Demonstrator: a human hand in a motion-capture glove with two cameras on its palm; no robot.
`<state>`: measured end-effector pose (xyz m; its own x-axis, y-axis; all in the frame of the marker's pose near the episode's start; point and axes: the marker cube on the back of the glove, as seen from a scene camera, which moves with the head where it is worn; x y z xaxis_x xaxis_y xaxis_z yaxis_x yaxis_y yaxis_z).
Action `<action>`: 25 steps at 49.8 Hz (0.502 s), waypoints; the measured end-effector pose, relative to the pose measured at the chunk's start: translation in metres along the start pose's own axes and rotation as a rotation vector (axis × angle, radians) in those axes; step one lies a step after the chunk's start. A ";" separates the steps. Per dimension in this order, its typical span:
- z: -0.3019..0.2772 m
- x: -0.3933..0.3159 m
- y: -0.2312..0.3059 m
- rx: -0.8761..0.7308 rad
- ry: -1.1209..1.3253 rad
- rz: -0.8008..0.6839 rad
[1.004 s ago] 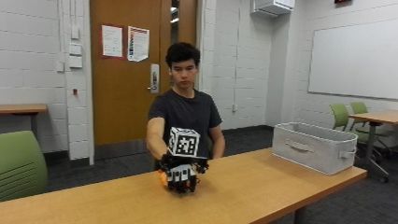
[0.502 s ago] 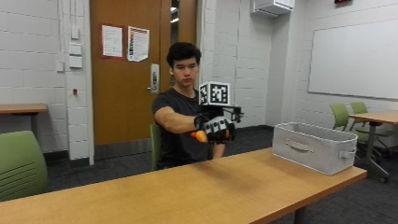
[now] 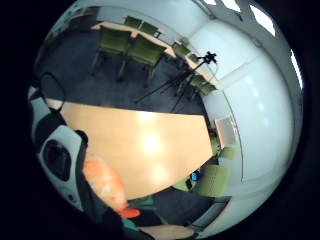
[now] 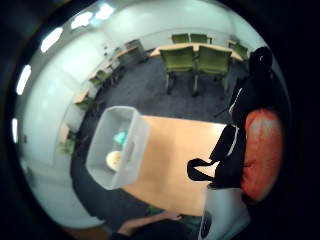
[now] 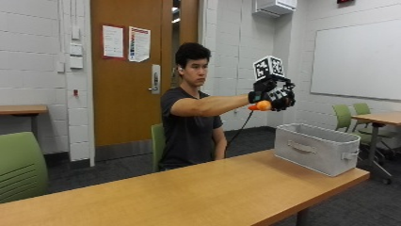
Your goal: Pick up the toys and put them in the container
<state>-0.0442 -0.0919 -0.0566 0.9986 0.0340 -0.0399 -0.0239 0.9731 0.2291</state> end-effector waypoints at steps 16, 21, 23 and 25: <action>-0.058 -0.170 0.009 0.024 -0.215 -0.323; -0.066 -0.213 0.013 0.032 -0.190 -0.331; -0.064 -0.226 0.012 0.028 -0.166 -0.302; -0.061 -0.232 0.010 0.015 -0.230 -0.350</action>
<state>-0.2784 -0.0766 -0.1045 0.9308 -0.3514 0.1002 0.3175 0.9135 0.2542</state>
